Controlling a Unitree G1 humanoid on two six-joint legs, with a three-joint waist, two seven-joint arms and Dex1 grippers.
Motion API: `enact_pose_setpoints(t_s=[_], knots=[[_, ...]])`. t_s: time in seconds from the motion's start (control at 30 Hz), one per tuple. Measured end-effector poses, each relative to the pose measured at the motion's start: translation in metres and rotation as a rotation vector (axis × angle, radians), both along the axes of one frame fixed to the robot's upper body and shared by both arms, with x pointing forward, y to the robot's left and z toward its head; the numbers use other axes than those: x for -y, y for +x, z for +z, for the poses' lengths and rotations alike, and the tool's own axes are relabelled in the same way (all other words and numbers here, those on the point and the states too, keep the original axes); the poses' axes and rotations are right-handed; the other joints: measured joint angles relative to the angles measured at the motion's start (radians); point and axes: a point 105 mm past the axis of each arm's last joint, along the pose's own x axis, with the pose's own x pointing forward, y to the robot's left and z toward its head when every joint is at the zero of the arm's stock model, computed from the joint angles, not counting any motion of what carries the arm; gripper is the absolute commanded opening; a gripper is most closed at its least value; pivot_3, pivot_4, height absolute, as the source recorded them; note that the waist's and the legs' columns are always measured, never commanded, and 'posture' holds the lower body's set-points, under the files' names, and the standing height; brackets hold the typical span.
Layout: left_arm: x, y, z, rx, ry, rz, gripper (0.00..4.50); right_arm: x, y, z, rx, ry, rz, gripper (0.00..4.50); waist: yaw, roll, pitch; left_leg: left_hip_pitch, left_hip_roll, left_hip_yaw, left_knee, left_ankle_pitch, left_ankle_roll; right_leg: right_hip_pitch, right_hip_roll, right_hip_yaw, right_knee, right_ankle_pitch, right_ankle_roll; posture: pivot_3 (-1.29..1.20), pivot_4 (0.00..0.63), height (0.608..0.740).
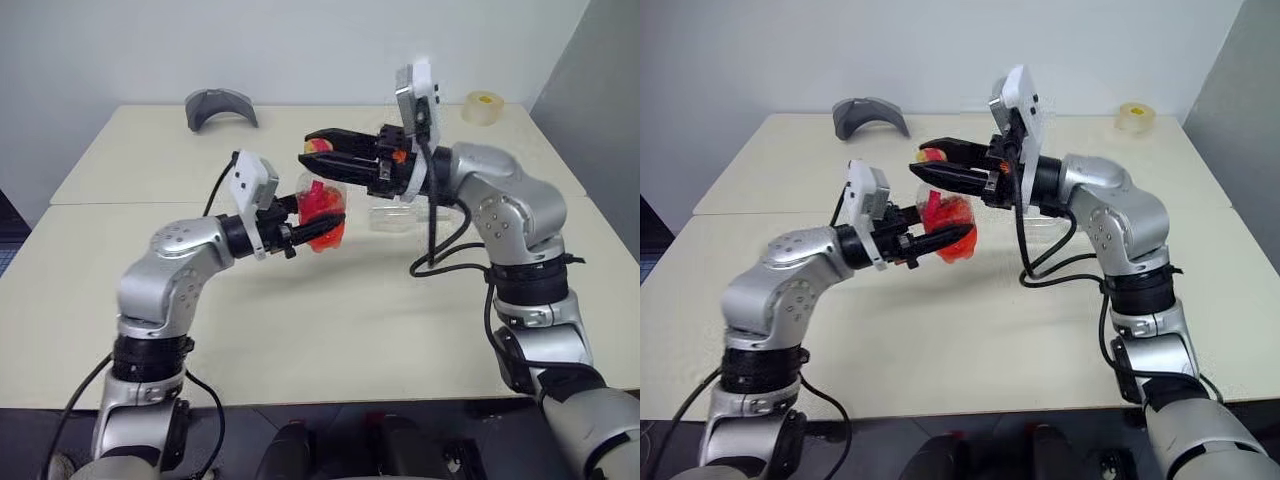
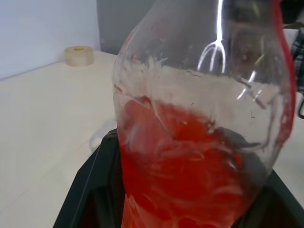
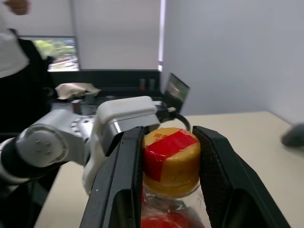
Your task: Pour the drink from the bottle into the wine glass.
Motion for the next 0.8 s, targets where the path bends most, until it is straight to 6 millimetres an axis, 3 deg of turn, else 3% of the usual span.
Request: enact_pose_setpoints(t_s=[0.13,0.27,0.43,0.57,0.8], knots=[[0.002,-0.020,0.008,-0.010,-0.001,-0.042,2.01,-0.005,-0.016,0.008,0.032,-0.018,0.142,1.28,0.000,0.000,0.000,0.001,0.000,-0.001,0.000,0.000,0.000,0.001,0.000,-0.001,0.000,0.000,0.000,0.00,0.150,0.740],[-0.001,-0.023,0.004,-0.041,0.003,-0.026,1.94,-0.008,-0.015,0.004,0.006,-0.025,0.174,1.28,0.001,0.000,0.000,0.001,0.000,-0.001,0.000,0.000,0.000,0.001,0.000,-0.001,0.000,0.000,0.000,0.00,0.150,0.740],[0.007,-0.022,-0.002,-0.080,-0.017,-0.012,1.94,-0.016,-0.016,-0.003,-0.017,-0.052,0.195,3.04,0.001,0.001,0.000,0.000,0.000,0.000,0.000,0.001,-0.001,0.000,0.000,0.000,0.000,0.000,0.000,0.00,0.150,0.740],[0.005,-0.014,-0.005,-0.100,-0.033,0.058,1.94,-0.005,-0.010,-0.011,-0.019,-0.092,0.105,4.50,0.004,0.000,0.000,0.000,0.000,-0.001,0.000,0.000,-0.001,0.001,0.000,-0.001,0.000,0.000,0.000,0.00,0.150,0.740],[-0.026,0.010,-0.032,-0.159,-0.015,0.271,1.94,0.027,0.016,-0.013,-0.027,-0.042,-0.242,4.50,0.002,0.001,0.000,0.000,0.000,0.000,0.000,0.001,-0.002,0.000,0.000,0.000,0.000,0.000,0.000,0.00,0.150,0.740]])
